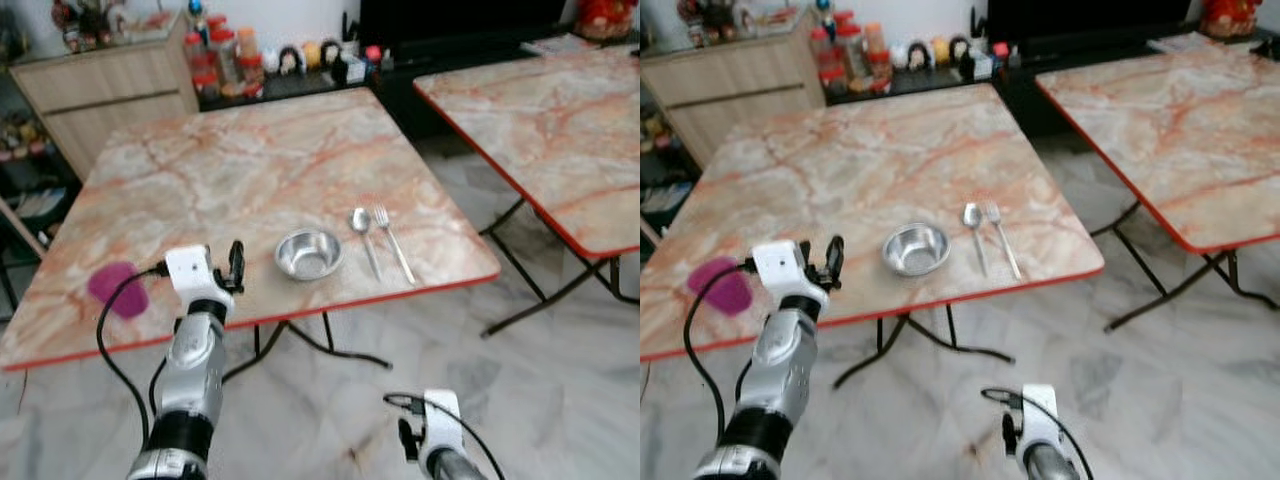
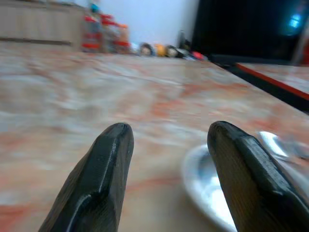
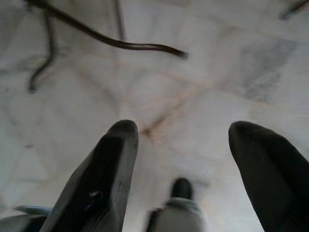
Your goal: Setting the table
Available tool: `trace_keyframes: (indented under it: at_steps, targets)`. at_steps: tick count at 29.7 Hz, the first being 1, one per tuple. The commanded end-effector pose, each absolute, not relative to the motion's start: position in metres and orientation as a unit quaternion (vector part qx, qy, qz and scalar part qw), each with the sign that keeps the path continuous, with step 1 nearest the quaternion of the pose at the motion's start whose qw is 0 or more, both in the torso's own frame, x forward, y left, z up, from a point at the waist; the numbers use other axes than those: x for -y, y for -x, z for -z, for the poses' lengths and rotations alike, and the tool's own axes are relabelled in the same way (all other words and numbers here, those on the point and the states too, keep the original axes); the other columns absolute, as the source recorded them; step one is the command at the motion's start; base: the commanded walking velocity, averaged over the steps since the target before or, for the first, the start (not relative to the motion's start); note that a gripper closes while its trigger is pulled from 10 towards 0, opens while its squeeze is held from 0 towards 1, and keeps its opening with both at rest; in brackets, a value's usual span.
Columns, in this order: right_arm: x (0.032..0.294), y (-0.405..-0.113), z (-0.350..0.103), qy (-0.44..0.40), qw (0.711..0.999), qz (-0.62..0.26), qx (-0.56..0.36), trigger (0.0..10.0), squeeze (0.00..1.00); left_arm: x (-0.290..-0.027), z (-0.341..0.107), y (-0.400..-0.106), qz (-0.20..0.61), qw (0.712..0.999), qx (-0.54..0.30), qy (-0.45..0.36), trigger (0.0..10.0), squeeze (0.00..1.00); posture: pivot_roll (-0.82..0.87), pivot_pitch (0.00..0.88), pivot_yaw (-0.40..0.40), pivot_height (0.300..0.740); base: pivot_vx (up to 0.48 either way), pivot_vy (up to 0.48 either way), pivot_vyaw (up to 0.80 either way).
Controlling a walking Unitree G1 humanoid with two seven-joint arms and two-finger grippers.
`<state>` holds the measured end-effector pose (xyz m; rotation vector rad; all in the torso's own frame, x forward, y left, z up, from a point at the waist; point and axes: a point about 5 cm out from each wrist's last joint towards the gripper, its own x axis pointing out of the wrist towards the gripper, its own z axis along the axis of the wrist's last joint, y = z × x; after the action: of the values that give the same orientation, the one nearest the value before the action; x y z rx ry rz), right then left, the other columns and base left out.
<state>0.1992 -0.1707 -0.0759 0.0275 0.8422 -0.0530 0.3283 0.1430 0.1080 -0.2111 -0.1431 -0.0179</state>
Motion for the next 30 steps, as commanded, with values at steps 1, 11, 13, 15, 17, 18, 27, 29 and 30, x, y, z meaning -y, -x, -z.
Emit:
trace_keyframes:
  at_steps: [1,11,13,15,17,18,27,29,30]
  targets:
    - [0.166,-0.203,0.074,-0.019,0.915,0.021,-0.403,10.0,0.00,-0.153,-0.111,-0.330,0.002,0.992,0.076,0.099,10.0,0.00,0.07,0.000,0.066,0.723,0.360,0.000,0.00]
    - [0.162,-0.205,0.073,-0.023,0.918,0.017,-0.396,10.0,0.00,-0.156,-0.110,-0.329,0.002,0.993,0.072,0.094,10.0,0.00,0.07,0.000,0.075,0.723,0.357,0.000,0.00]
    - [0.162,-0.205,0.073,-0.023,0.918,0.017,-0.395,10.0,0.00,-0.157,-0.110,-0.329,0.001,0.993,0.071,0.093,10.0,0.00,0.07,0.000,0.074,0.723,0.358,0.000,0.00]
    - [0.163,-0.206,0.073,-0.024,0.919,0.018,-0.394,10.0,0.00,-0.158,-0.111,-0.329,-0.002,0.993,0.071,0.091,10.0,0.00,0.07,0.000,0.072,0.723,0.356,0.000,0.00]
    - [0.163,-0.206,0.072,-0.025,0.919,0.019,-0.394,10.0,0.00,-0.160,-0.111,-0.328,-0.004,0.993,0.071,0.090,10.0,0.00,0.08,0.000,0.072,0.723,0.347,0.000,0.00]
    - [0.163,-0.206,0.072,-0.026,0.919,0.019,-0.394,10.0,0.00,-0.161,-0.111,-0.328,-0.005,0.993,0.071,0.089,10.0,0.00,0.08,0.000,0.072,0.723,0.337,0.000,0.00]
    - [0.161,-0.203,0.074,-0.024,0.917,0.017,-0.398,10.0,0.00,-0.168,-0.099,-0.314,0.000,0.964,-0.006,0.266,10.0,0.02,0.09,0.000,0.075,0.723,0.000,0.000,0.00]
    - [0.161,-0.203,0.074,-0.026,0.917,0.017,-0.398,10.0,0.00,-0.170,-0.099,-0.310,0.001,0.966,-0.004,0.259,10.0,1.00,0.09,0.000,0.076,0.723,0.000,0.000,0.00]
    - [0.162,-0.203,0.074,-0.026,0.917,0.017,-0.398,10.0,0.00,-0.171,-0.099,-0.308,0.002,0.965,-0.006,0.261,10.0,1.00,0.09,0.000,0.074,0.723,0.000,0.000,0.00]
